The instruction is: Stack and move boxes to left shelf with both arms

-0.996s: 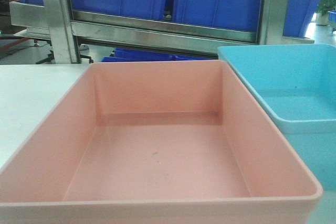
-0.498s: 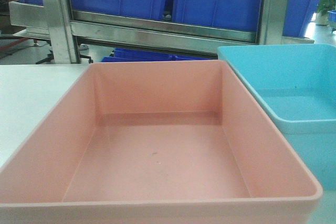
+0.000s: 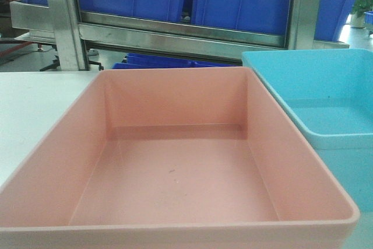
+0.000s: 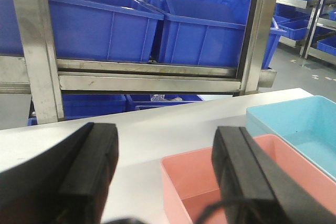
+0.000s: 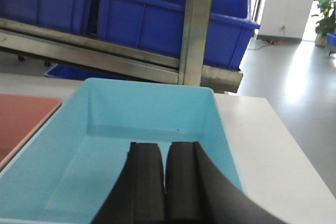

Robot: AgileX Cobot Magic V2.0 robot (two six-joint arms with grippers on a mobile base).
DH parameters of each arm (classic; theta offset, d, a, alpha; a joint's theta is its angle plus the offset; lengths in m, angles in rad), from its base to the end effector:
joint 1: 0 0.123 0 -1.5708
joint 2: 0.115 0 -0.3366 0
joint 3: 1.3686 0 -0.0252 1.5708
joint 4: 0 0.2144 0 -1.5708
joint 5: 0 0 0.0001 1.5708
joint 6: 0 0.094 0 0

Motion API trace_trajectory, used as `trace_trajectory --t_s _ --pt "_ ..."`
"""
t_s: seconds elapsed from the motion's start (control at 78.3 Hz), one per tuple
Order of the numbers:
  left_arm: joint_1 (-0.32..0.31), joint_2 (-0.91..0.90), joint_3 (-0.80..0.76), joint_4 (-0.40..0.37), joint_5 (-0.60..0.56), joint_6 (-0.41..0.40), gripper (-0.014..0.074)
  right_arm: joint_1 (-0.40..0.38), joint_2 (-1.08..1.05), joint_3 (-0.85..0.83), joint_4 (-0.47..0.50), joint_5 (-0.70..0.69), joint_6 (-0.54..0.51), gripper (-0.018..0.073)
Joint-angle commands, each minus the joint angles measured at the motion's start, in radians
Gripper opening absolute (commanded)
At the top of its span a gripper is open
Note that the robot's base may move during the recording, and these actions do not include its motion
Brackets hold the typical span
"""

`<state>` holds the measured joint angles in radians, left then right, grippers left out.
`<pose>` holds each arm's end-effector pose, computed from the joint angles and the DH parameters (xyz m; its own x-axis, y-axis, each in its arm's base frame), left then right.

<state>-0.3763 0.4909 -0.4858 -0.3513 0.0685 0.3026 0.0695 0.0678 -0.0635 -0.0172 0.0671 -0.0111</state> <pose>0.0260 -0.0127 0.3590 -0.0022 -0.0507 -0.9987 0.3896 0.9197 -0.0475 -0.0254 -0.0019 0.2284 0.0177 -0.0271 -0.9995 -0.0678 0.9973 -0.0282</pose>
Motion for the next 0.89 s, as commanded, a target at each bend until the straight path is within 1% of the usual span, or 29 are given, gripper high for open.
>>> trace_trajectory --t_s 0.0,0.102,0.166,0.217,0.306,0.357,0.498,0.536,0.626,0.766,0.843,0.881 --pt "0.002 0.007 -0.027 -0.009 -0.069 0.004 0.0314 -0.005 0.092 -0.081 0.002 -0.041 0.002 0.0049" --pt "0.002 0.007 -0.027 -0.009 -0.069 0.004 0.0314 -0.005 0.235 -0.169 -0.019 -0.009 0.001 0.0049" --pt "0.002 0.007 -0.027 -0.009 -0.069 0.004 0.0314 -0.005 0.327 -0.232 -0.085 -0.003 0.000 0.0049" --pt "0.002 0.007 -0.027 -0.009 -0.069 0.004 0.0314 -0.005 0.397 -0.278 -0.110 -0.006 0.000 0.0049" --pt "0.002 0.007 -0.027 -0.009 -0.069 0.004 0.0315 -0.005 0.514 -0.360 -0.106 -0.001 0.002 0.0049" --pt "0.002 0.007 -0.027 -0.009 -0.069 0.004 0.0314 -0.005 0.583 -0.418 -0.091 0.026 0.002 0.0049" --pt "0.002 0.007 -0.027 -0.009 -0.069 0.004 0.0314 -0.005 0.719 -0.595 0.033 0.193 0.011 0.0049" --pt "0.002 0.007 -0.027 -0.009 -0.069 0.004 0.0314 -0.005 0.761 -0.630 0.053 0.227 0.011 0.0049" --pt "0.002 0.007 -0.027 -0.009 -0.069 0.004 0.0314 -0.005 0.844 -0.689 0.054 0.289 0.011 0.0049" --pt "0.002 0.007 -0.027 -0.009 -0.069 0.004 0.0314 -0.024 0.973 -0.805 0.054 0.495 0.011 0.0049" --pt "0.002 0.007 -0.027 -0.009 -0.069 0.004 0.0314 -0.054 1.049 -0.870 0.054 0.576 0.003 0.0054" --pt "0.002 0.007 -0.027 -0.009 -0.069 0.004 0.0314 -0.083 1.095 -0.904 0.054 0.617 -0.012 0.0077"
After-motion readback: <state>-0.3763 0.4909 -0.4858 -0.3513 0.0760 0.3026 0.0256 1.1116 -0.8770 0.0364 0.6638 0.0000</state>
